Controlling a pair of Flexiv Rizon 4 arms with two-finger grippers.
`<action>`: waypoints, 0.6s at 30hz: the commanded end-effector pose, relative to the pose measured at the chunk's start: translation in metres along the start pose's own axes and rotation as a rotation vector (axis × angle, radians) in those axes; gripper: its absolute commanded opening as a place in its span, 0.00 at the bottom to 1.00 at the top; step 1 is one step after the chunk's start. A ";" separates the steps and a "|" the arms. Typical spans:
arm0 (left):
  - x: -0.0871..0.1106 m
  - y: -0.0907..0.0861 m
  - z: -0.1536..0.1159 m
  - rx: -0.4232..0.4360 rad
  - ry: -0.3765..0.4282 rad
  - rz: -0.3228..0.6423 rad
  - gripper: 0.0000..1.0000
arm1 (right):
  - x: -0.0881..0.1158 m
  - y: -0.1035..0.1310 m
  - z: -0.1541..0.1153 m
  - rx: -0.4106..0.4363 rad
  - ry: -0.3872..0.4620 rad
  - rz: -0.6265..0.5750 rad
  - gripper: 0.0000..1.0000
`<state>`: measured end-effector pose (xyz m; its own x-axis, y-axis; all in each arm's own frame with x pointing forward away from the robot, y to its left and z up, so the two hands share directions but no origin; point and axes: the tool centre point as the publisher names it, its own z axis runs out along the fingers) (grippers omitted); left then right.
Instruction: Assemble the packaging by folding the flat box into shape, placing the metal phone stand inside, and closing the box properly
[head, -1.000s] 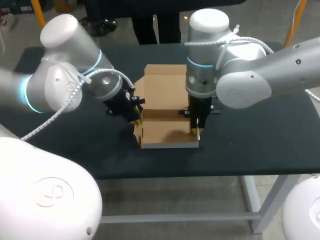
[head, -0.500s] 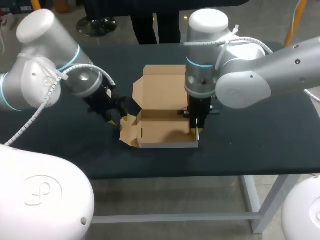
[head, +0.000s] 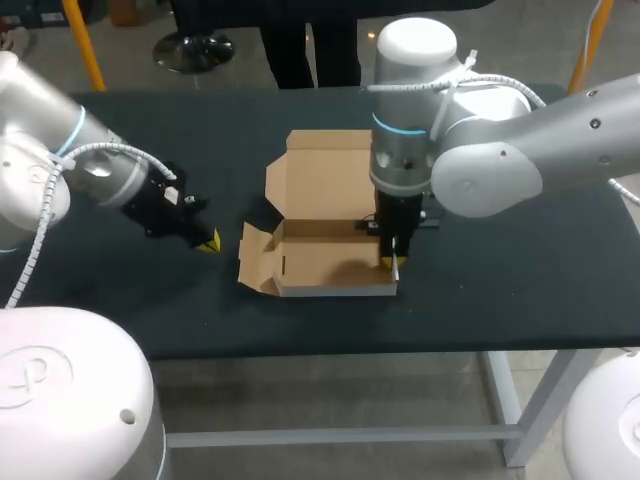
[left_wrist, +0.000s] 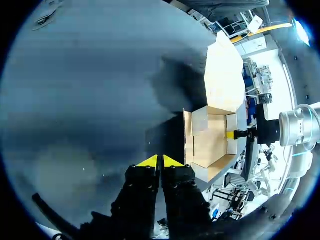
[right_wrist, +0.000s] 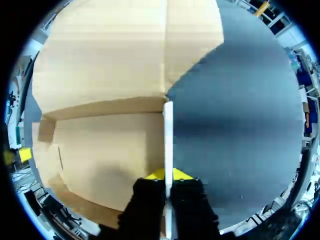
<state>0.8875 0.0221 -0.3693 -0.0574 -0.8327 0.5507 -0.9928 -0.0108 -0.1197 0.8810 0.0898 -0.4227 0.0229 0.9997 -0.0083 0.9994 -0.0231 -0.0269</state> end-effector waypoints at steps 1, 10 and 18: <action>-0.007 -0.001 0.007 0.001 0.061 0.016 0.00 | 0.001 0.001 -0.001 0.005 -0.004 -0.001 0.00; -0.011 0.004 0.020 -0.003 0.155 0.084 0.00 | 0.001 0.001 -0.001 0.005 -0.004 -0.001 0.00; -0.004 0.006 0.036 -0.014 0.210 0.124 0.00 | 0.001 0.001 -0.001 0.005 -0.004 -0.001 0.00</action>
<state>0.8809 0.0085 -0.3960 -0.1954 -0.7057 0.6811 -0.9779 0.0877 -0.1896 0.8810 0.0898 -0.4227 0.0229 0.9997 -0.0083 0.9994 -0.0232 -0.0269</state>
